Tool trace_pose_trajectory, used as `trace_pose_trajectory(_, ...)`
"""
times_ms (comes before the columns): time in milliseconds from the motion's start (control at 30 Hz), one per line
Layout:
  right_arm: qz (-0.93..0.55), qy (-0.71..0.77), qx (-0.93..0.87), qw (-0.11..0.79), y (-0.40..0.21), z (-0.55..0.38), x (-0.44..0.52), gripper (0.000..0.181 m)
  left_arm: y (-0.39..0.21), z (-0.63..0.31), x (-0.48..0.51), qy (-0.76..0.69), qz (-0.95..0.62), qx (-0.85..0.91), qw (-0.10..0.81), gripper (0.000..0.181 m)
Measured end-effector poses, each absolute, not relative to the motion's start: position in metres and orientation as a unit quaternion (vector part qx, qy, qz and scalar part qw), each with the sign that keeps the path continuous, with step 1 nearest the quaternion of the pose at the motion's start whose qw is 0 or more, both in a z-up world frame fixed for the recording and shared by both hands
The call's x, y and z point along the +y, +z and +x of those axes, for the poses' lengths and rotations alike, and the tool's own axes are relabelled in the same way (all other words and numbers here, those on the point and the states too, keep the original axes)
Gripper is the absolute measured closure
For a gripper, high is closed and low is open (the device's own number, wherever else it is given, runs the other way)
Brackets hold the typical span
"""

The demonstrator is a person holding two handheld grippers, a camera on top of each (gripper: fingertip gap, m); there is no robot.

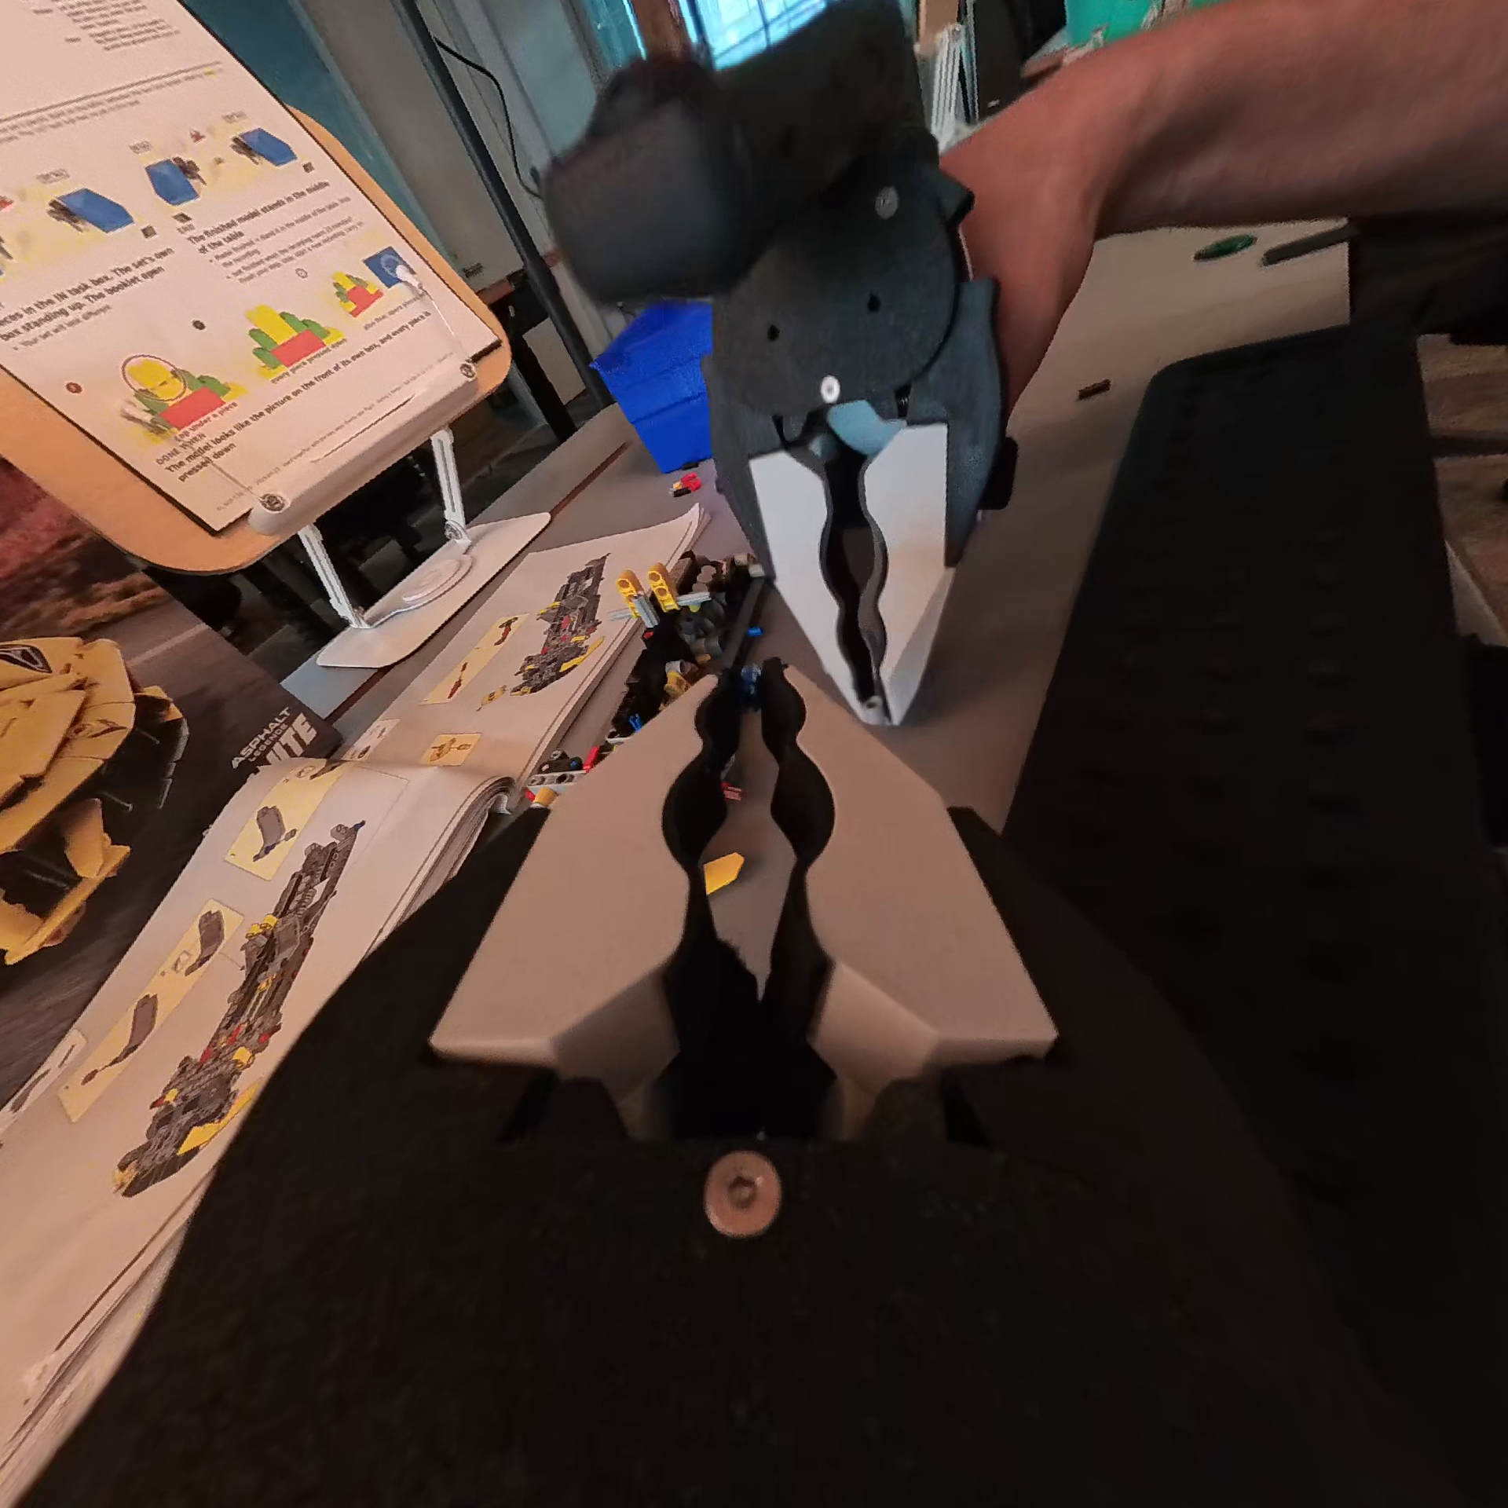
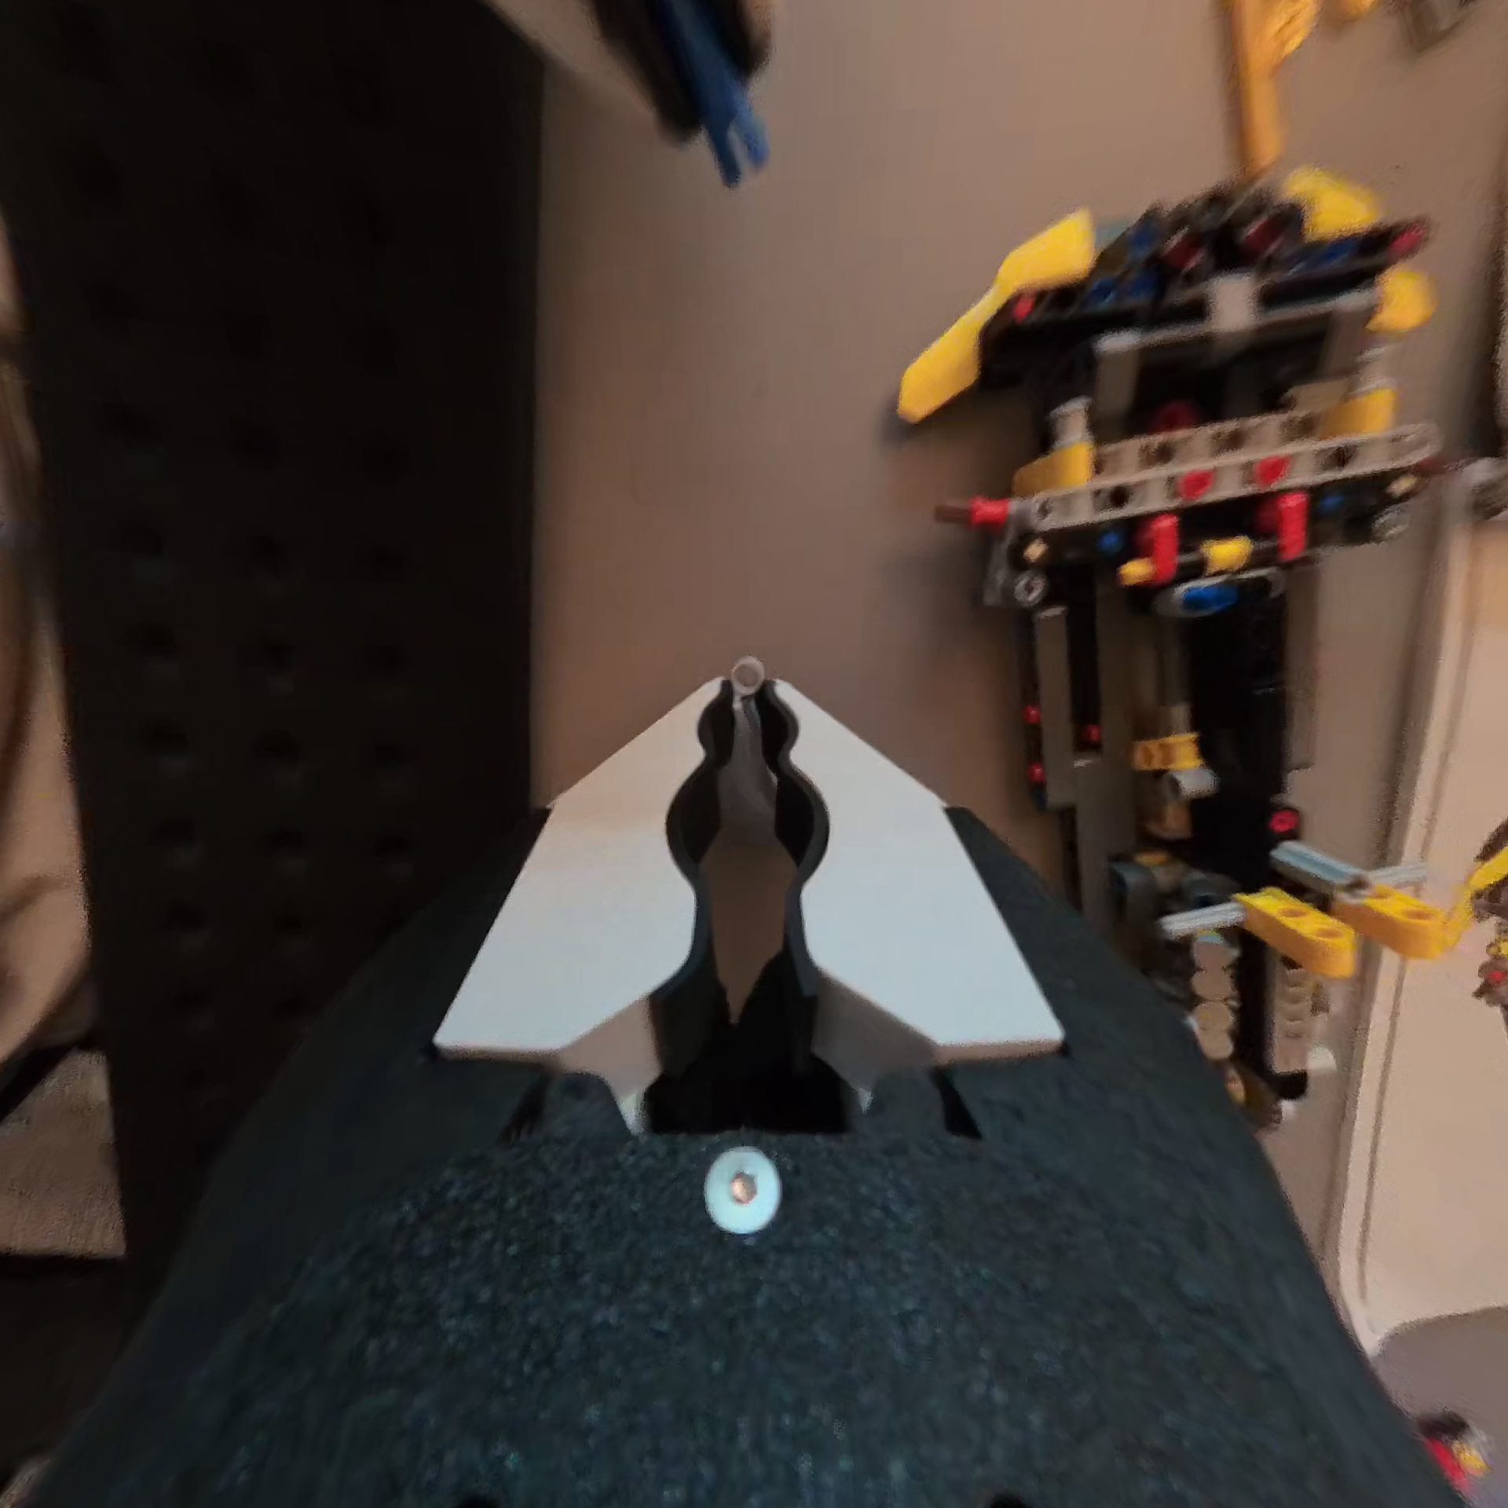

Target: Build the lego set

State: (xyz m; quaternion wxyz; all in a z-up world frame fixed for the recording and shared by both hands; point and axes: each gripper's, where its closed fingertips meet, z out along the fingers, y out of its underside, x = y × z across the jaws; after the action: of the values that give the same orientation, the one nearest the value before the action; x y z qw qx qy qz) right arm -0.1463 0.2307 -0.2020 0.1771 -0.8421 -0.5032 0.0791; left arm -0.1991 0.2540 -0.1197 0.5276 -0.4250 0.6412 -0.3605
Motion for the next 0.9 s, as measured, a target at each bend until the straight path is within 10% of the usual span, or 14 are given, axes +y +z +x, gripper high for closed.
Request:
trace_pose_trajectory(33, -0.837, 0.11, -0.491, 0.216, -0.189, -0.153, 0.236, 0.176, -0.117, -0.2, 0.255, -0.37, -0.428, 0.634, 0.527, 0.178)
trace_pose_trajectory(267, -0.682, 0.462, -0.311, 0.475, -0.08, -0.192, 0.268, 0.177, -0.066, -0.223, 0.284, -0.602, -0.458, 0.468, 0.456, 0.177)
trace_pose_trajectory(900, -0.61, 0.583, -0.233, 0.485, -0.069, -0.23, 0.266, 0.177, -0.065, -0.221, 0.265, -0.592, -0.423, 0.494, 0.476, 0.178)
